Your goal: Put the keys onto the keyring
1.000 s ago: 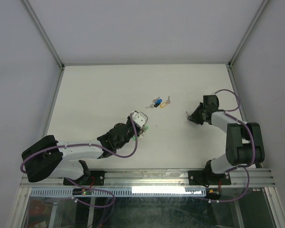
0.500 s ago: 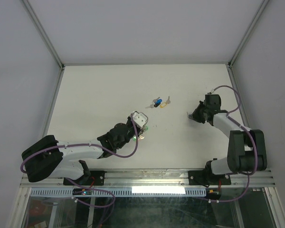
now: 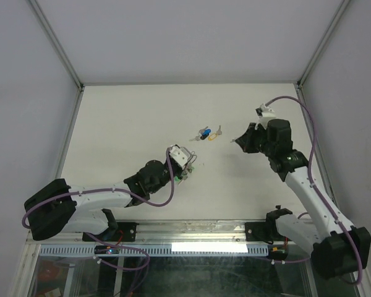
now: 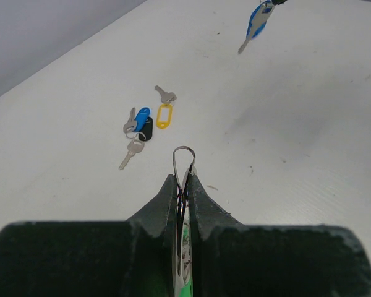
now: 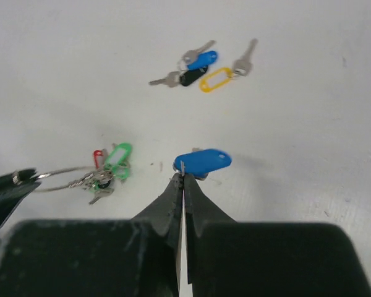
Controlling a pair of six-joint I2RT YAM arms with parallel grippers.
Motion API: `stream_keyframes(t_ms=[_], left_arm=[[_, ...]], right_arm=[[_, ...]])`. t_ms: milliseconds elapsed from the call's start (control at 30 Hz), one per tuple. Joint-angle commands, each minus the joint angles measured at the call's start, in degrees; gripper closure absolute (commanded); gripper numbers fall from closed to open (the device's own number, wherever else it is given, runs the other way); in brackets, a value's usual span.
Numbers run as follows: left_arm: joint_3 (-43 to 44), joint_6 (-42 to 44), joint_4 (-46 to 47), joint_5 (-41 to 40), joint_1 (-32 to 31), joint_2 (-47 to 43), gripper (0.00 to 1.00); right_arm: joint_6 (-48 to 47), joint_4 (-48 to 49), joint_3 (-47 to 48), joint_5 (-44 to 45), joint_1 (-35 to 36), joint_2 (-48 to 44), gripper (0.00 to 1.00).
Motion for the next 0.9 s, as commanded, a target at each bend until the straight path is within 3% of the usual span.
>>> stream_keyframes(t_ms=[0, 100, 400, 700, 867], left_arm=[[2.58, -0.93, 6.12, 3.55, 0.12, -3.18, 1.00], [2.67, -0.35, 7.24, 3.20, 0.12, -3.35, 1.00], [-0.35, -1.03, 10.78, 4.30, 0.12, -4.69, 1.00], [-1.85, -2.06, 10.24, 4.46, 0.12, -6.27, 1.00], [-1.89, -2.08, 10.06, 4.59, 0.12, -5.95, 1.00]], right_arm=[[-9.78, 1.35, 0.26, 8.02, 10.00, -7.94, 1.00], [-12.92, 2.72, -1.23, 9.45, 14.71, -11.43, 1.00], [-21.82, 1.39, -0.39, -0.30, 21.00, -12.11, 1.00], [-24.27, 3.64, -0.27, 11.06, 21.06, -11.62, 1.00], [-29.46, 4.90, -2.15, 11.47, 21.08, -12.00, 1.00]])
